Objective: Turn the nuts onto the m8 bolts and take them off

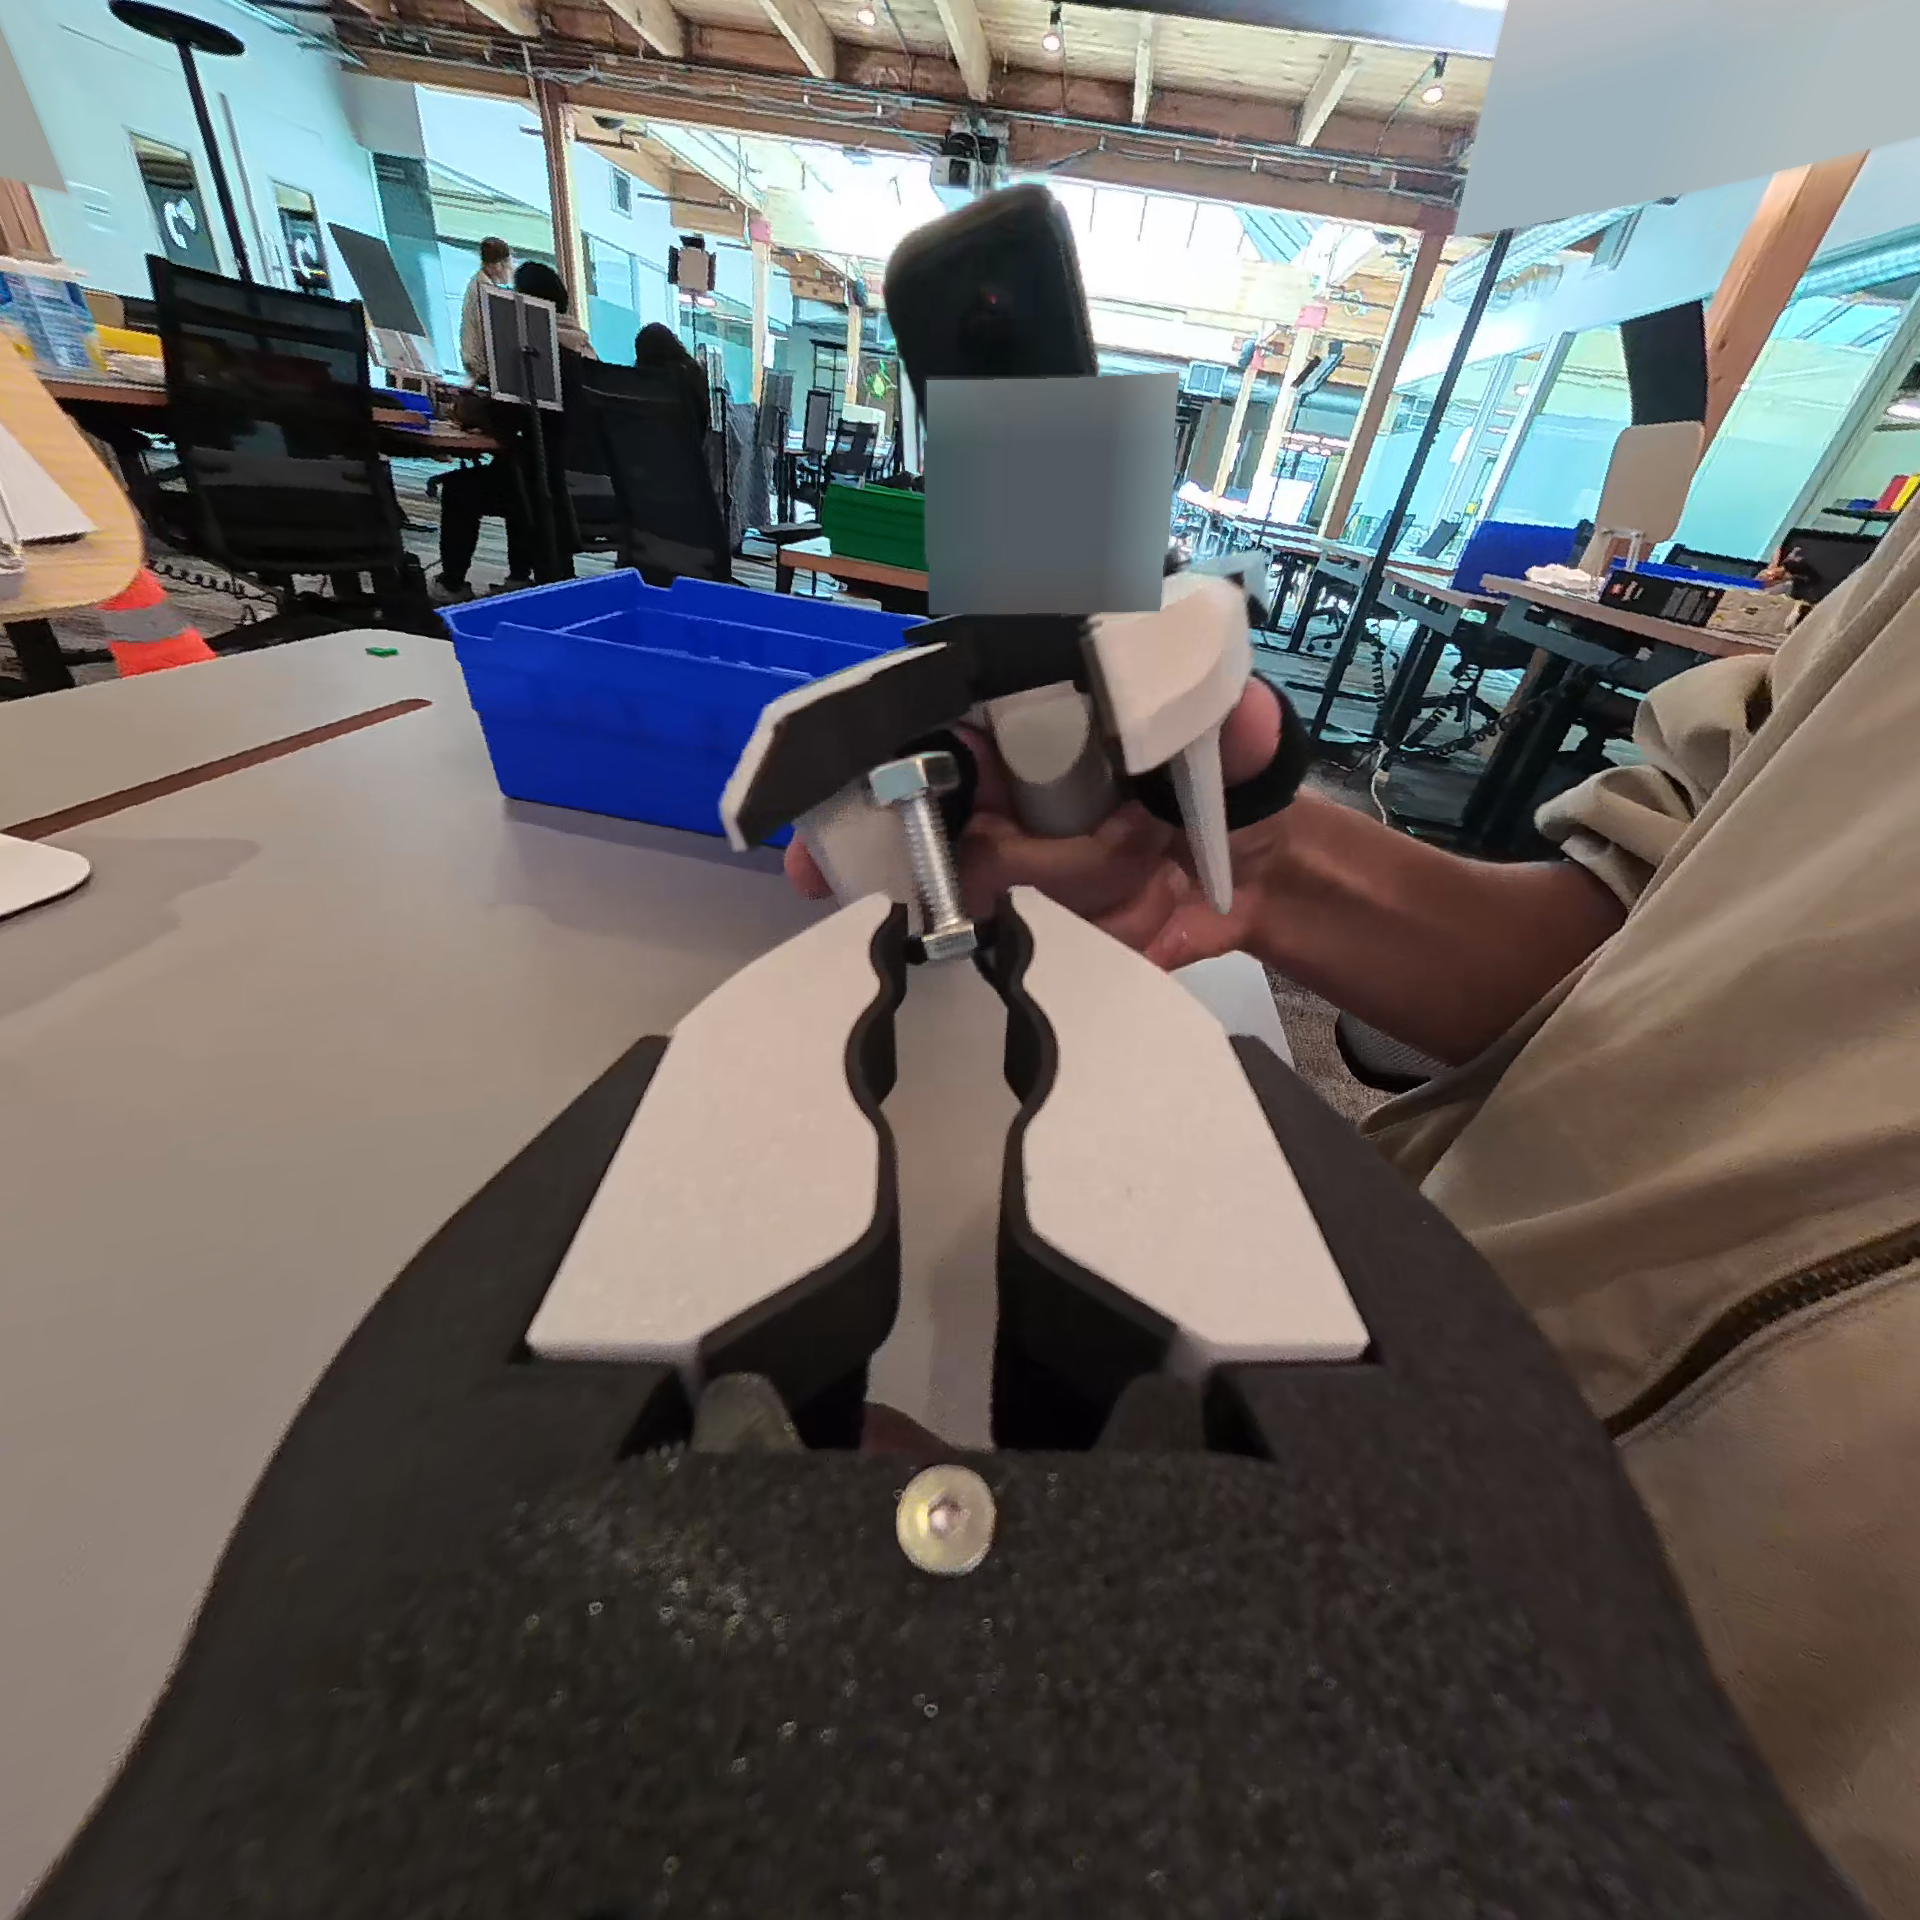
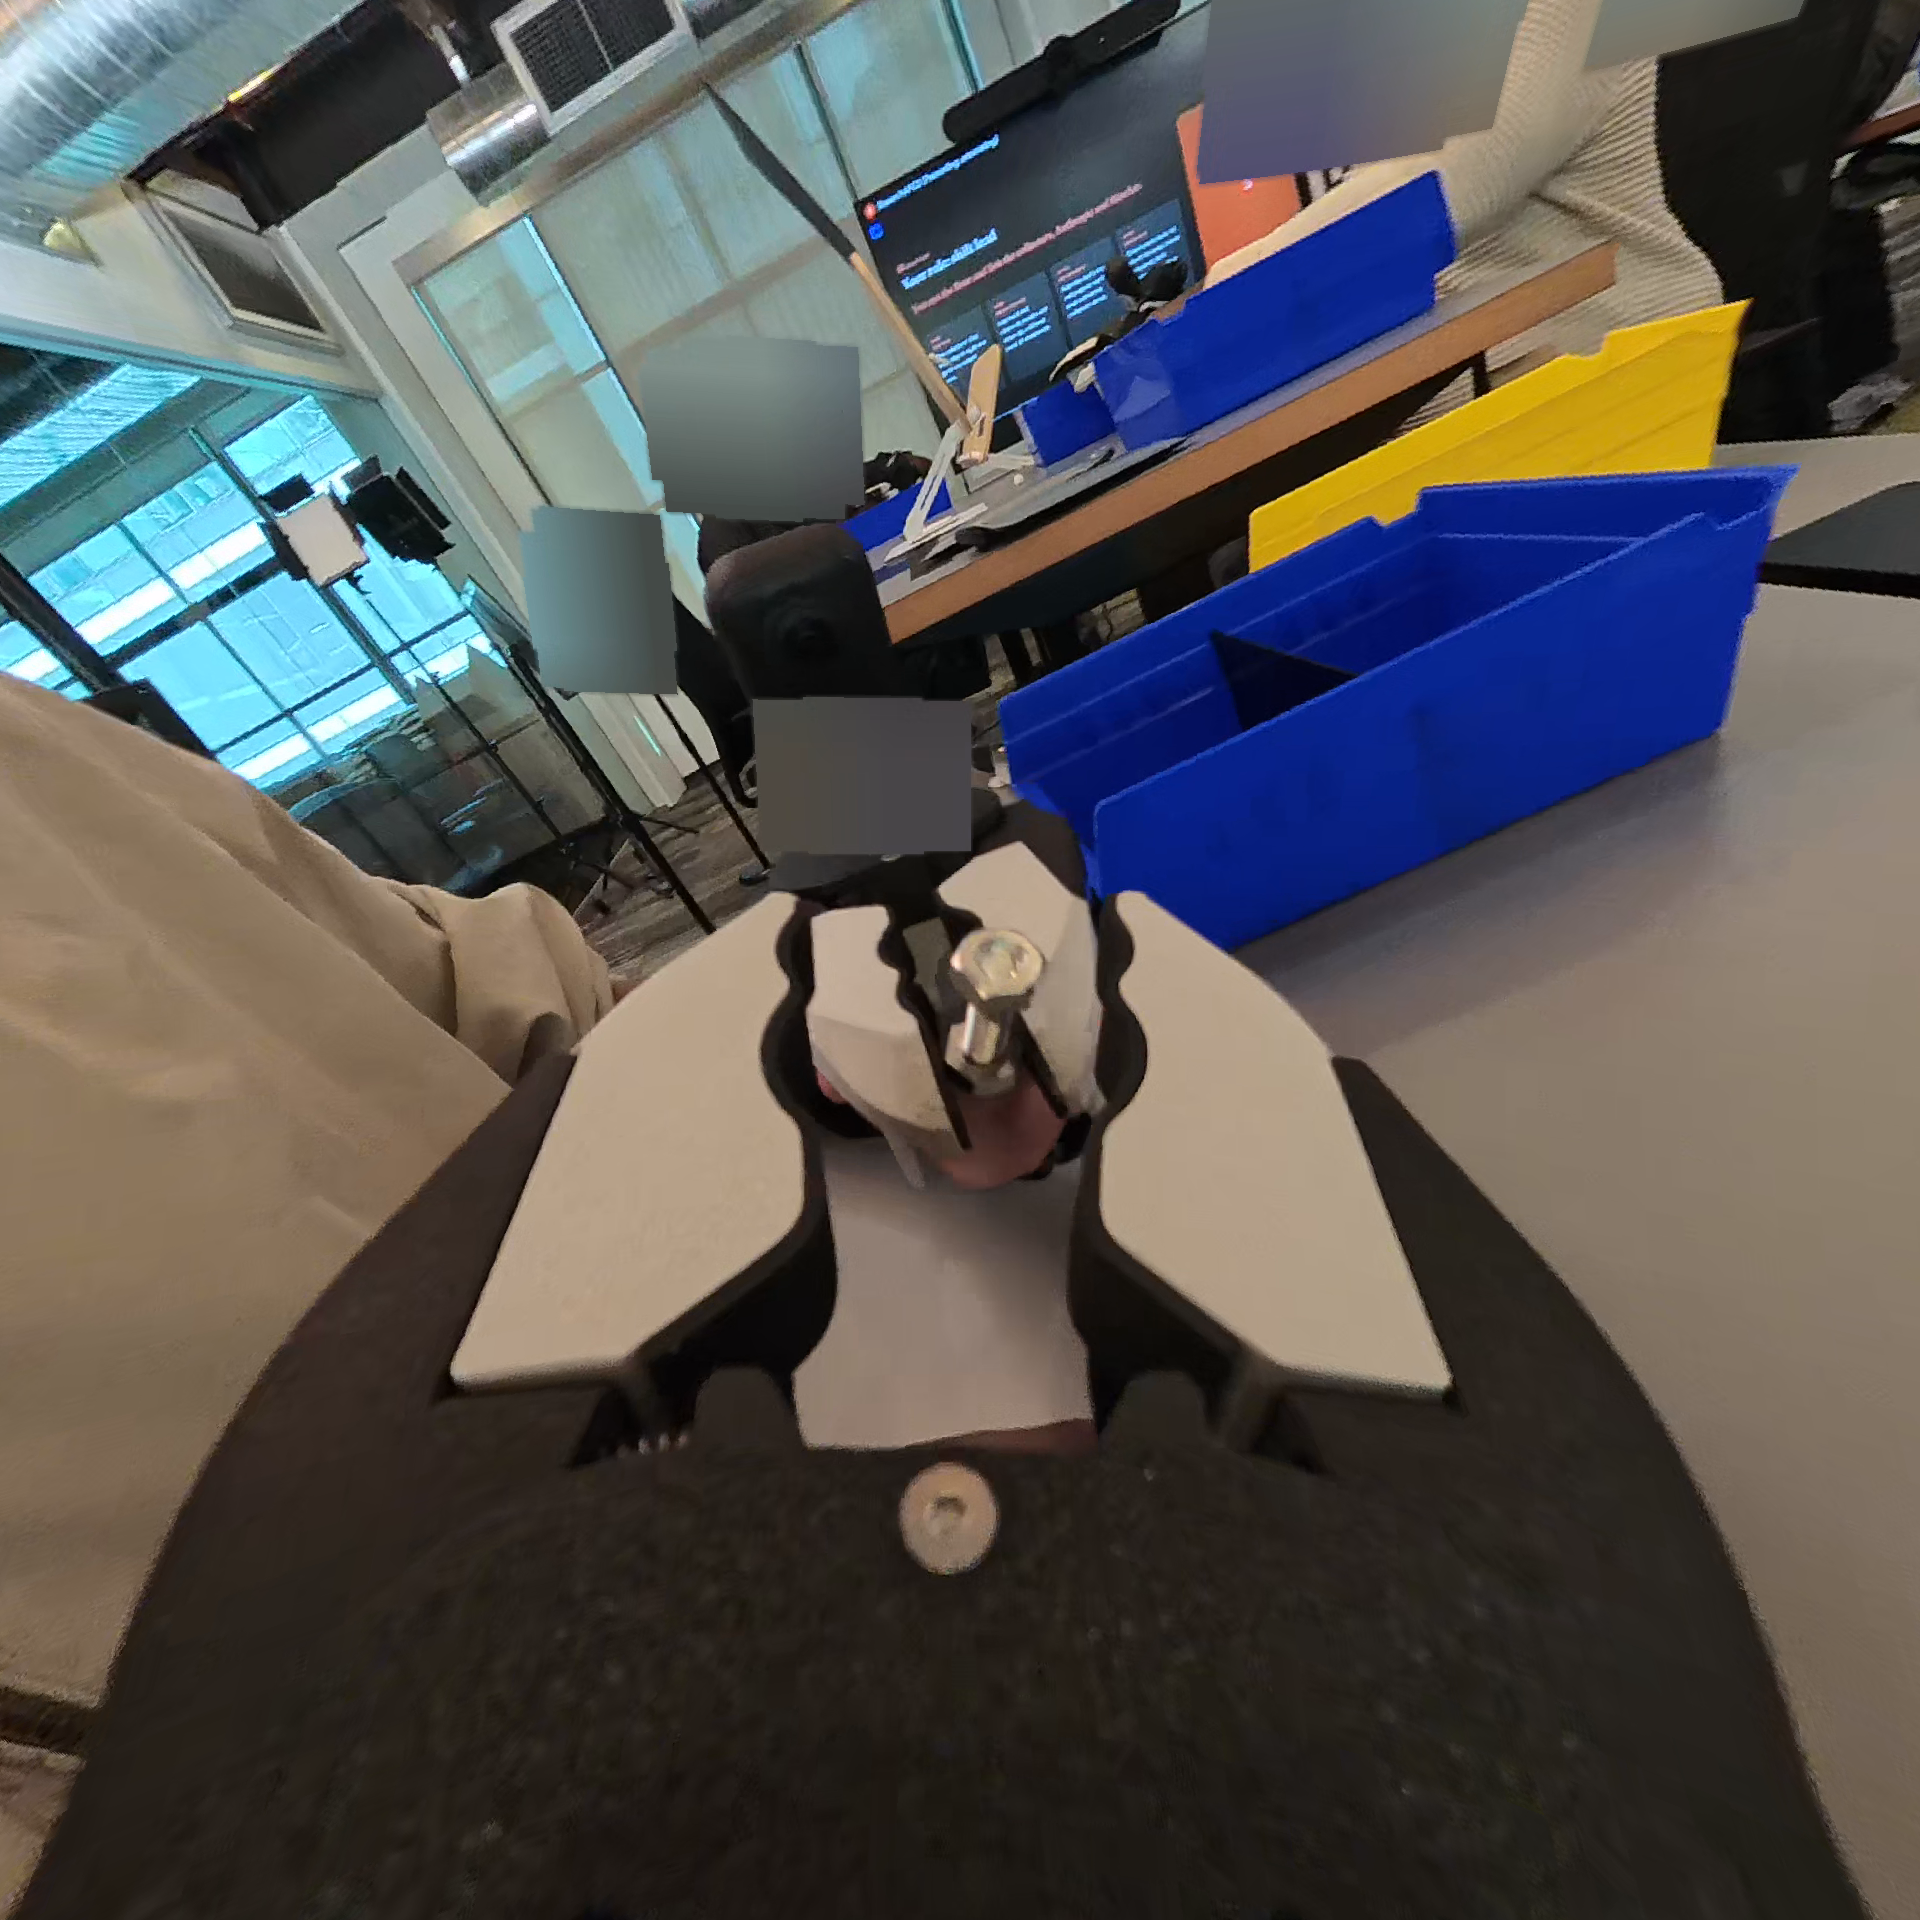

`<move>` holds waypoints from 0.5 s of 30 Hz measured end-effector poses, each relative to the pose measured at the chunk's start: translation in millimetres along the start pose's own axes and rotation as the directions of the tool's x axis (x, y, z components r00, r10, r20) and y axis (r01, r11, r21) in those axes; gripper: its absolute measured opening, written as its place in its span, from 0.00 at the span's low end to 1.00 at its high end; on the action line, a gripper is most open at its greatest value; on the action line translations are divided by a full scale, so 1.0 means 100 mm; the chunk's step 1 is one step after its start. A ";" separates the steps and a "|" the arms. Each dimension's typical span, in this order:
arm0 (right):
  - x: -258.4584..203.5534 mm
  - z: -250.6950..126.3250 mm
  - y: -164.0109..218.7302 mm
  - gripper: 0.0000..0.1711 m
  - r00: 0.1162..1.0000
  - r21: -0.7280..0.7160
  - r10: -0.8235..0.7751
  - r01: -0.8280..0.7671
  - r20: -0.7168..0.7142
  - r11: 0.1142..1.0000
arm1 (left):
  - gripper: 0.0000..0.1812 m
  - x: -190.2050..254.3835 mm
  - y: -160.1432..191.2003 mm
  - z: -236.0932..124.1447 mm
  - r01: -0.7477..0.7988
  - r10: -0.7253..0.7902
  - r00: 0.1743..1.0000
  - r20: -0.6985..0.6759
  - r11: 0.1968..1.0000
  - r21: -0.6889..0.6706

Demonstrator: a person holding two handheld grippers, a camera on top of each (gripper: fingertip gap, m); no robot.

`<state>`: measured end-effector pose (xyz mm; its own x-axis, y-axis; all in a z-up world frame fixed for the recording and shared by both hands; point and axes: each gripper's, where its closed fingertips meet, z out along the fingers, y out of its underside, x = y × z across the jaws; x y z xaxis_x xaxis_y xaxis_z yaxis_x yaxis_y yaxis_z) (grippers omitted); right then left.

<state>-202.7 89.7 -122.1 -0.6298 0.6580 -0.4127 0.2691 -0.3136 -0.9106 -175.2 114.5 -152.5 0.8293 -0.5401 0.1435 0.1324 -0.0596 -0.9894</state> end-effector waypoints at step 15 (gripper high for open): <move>-0.09 -0.11 0.02 0.28 1.000 0.012 0.007 -0.007 -0.006 1.000 | 0.09 -0.15 -0.05 -0.09 0.006 -0.007 0.998 0.055 1.000 0.014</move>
<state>-188.3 90.3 -120.0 -0.6233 0.6601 -0.4193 0.2650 -0.3262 -0.9074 -193.6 115.1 -149.7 0.8567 -0.4931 0.1513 0.1452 -0.0509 -0.9881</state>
